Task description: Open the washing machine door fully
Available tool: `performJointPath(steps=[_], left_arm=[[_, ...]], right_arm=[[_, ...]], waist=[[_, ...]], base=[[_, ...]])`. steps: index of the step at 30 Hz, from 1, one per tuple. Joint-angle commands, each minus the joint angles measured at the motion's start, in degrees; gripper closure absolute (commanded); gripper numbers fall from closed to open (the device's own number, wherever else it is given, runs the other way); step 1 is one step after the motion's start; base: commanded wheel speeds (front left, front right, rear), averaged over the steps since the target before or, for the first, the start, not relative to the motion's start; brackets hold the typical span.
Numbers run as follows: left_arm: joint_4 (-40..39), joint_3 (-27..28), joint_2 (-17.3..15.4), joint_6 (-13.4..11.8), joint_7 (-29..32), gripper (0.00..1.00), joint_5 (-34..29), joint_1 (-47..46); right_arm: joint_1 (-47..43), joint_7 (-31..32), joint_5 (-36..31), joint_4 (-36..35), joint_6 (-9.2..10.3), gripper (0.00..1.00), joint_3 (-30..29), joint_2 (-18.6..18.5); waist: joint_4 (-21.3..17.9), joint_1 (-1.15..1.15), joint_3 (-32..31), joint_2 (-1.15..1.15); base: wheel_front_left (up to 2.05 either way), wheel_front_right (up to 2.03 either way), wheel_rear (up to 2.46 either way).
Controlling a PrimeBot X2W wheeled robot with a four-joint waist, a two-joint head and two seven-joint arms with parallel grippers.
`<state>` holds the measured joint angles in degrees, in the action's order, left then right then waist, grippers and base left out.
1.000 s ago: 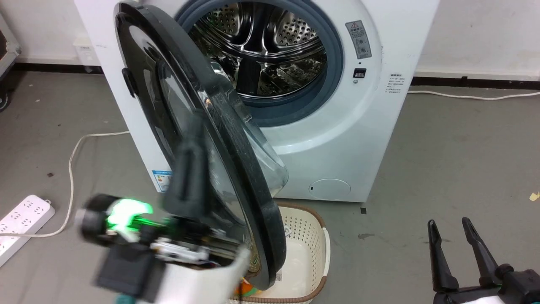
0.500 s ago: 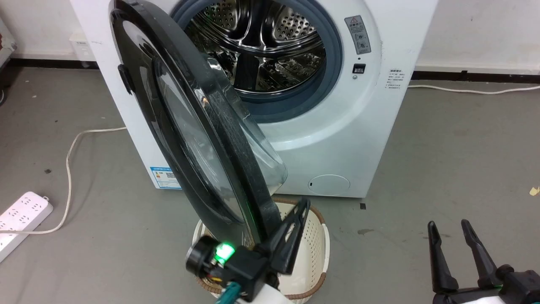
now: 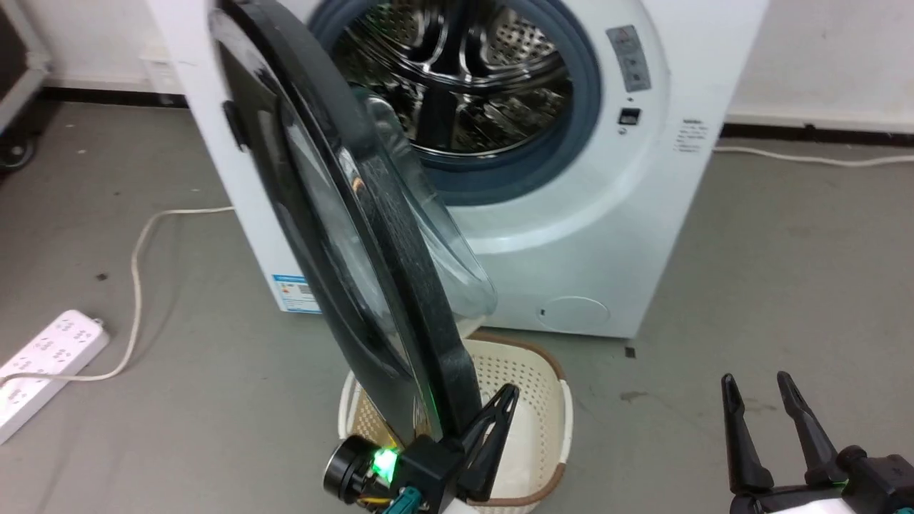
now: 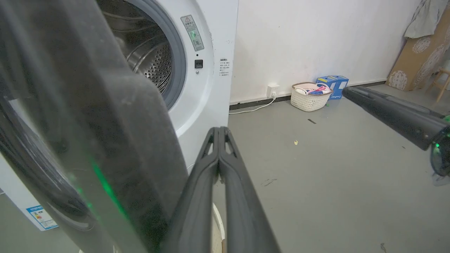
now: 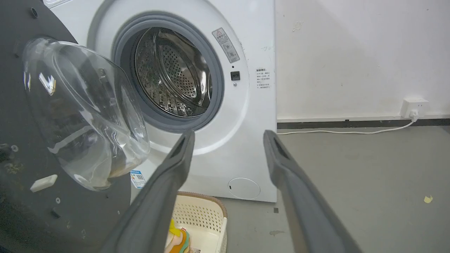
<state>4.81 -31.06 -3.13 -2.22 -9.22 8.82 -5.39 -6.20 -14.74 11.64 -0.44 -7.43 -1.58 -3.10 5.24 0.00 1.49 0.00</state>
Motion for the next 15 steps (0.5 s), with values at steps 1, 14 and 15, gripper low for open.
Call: performJointPath(steps=[1,14,15], left_arm=[[0.4,0.8,-1.1,-0.7,-0.3,1.00,0.3,1.1],[-0.4,-0.3,-2.6,-1.3,1.1,1.00,0.6,3.4],[-0.5,-0.3,-2.7,-1.4,1.1,1.00,0.6,3.6]], right_arm=[[0.2,-0.3,0.2,0.2,-0.06,0.00,-0.1,0.2],[-1.0,-0.3,2.0,1.2,-0.06,0.00,0.2,0.2],[-1.0,-0.3,2.1,1.4,-0.06,0.00,0.4,0.2]], waist=[[1.4,0.00,-0.8,0.00],[15.2,0.00,-4.0,0.00],[16.2,0.00,-4.2,0.00]], base=[[0.00,0.00,0.00],[0.00,0.00,0.00],[0.00,0.00,0.00]])
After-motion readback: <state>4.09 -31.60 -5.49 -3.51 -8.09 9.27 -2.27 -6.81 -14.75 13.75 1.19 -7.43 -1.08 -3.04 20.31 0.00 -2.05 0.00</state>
